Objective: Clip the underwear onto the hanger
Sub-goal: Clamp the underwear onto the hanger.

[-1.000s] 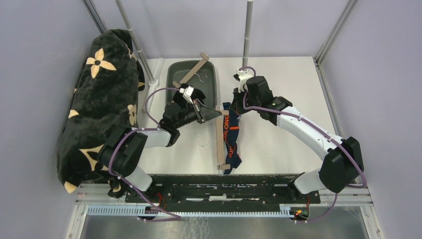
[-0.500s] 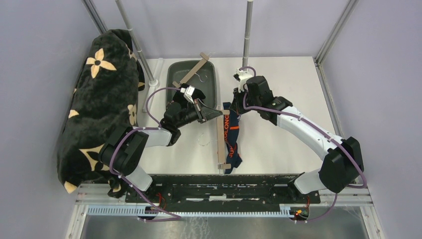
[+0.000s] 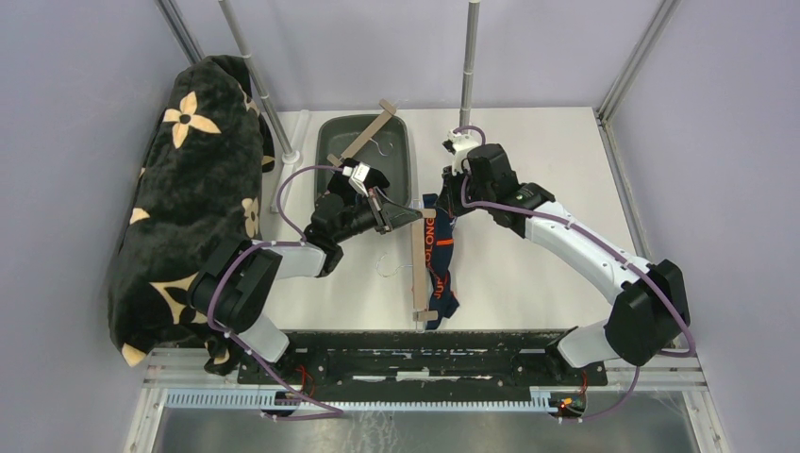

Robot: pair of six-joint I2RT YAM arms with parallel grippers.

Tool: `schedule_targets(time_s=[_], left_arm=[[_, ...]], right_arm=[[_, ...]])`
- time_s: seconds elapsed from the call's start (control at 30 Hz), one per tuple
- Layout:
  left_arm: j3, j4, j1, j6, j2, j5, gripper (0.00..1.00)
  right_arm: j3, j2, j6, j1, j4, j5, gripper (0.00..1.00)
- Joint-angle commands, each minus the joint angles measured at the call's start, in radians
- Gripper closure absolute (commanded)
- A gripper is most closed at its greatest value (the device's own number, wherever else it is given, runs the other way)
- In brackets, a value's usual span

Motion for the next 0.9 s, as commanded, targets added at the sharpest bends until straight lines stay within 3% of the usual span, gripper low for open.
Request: schedule_targets(time_s=[0.0,0.13,0.33,0.43,0.6,0.87], left_arm=[[0.037,0.054,-0.006,0.03,-0.005,-0.007,0.97],[0.035,0.057,-0.005,0.029,-0.006,-0.006,0.86],[0.034,0.076,-0.005,0.025,-0.007,0.001,0.61],[0.034,0.079,-0.005,0.024,-0.007,0.001,0.56],[0.035,0.089,-0.005,0.023,-0.003,0.006,0.5],[0.039,0.115,-0.007,0.014,0.019,0.007,0.5]], right_arm=[[0.034,-0.041,-0.015,-0.003,0.053,-0.008,1.0],[0.032,-0.045,-0.015,-0.005,0.053,-0.004,1.0],[0.026,-0.045,-0.016,-0.005,0.051,0.001,1.0],[0.023,-0.043,-0.016,-0.006,0.054,0.002,1.0],[0.02,-0.044,-0.015,-0.009,0.057,0.004,1.0],[-0.001,-0.042,-0.012,-0.017,0.075,0.008,1.0]])
